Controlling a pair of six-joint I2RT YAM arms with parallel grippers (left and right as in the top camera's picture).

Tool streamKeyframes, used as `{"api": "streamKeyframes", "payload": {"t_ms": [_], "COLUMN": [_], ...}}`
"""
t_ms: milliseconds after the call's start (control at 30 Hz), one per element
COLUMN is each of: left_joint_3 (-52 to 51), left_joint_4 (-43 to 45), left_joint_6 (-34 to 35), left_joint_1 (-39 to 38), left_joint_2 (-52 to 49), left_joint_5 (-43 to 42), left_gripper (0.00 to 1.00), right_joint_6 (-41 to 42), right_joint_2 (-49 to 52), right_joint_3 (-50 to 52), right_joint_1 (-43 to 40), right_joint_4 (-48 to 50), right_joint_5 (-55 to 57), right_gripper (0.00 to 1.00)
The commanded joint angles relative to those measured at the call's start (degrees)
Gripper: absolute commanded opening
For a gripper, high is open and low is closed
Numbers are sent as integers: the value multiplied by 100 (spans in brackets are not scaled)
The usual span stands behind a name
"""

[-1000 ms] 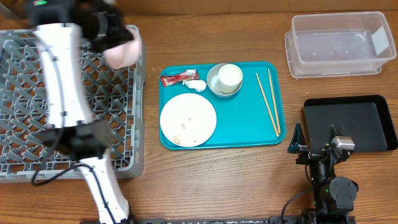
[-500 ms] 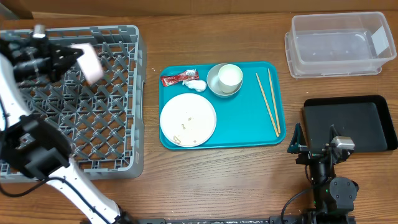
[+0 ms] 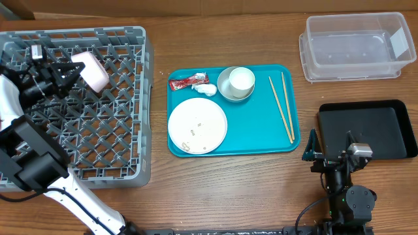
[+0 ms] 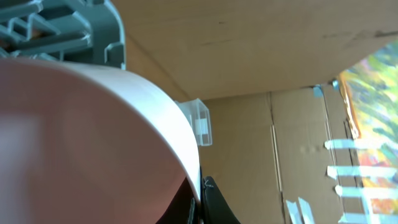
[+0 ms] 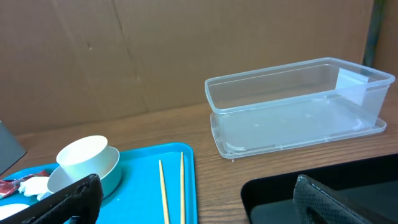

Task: Sort waste into correct bins and load items into the dishwasher
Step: 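Lower the pink cup into the rack and release it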

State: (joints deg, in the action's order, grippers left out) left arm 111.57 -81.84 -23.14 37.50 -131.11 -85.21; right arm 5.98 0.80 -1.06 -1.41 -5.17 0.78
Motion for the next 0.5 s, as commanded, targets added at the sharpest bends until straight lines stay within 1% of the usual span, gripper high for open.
{"api": "streamKeyframes", "payload": {"t_ms": [0, 267, 400, 467], "left_joint_3": [-101, -240, -240, -245], "left_joint_4": [247, 590, 765, 870], "left_joint_6": [-262, -367, -363, -365], "left_joint_1": [-11, -153, -140, -120], "left_joint_2": [136, 136, 136, 136], "left_joint_5": [-511, -356, 289, 461], "left_gripper": [4, 4, 4, 4], "right_joint_6": [24, 24, 24, 24], "right_joint_2": [-63, -63, -63, -63], "right_joint_3": [61, 61, 61, 61], "right_joint_1": [-17, -17, -17, -17], "right_joint_4": [33, 33, 33, 33], "right_joint_5": [-7, -7, -4, -7], "right_gripper": [100, 99, 100, 100]}}
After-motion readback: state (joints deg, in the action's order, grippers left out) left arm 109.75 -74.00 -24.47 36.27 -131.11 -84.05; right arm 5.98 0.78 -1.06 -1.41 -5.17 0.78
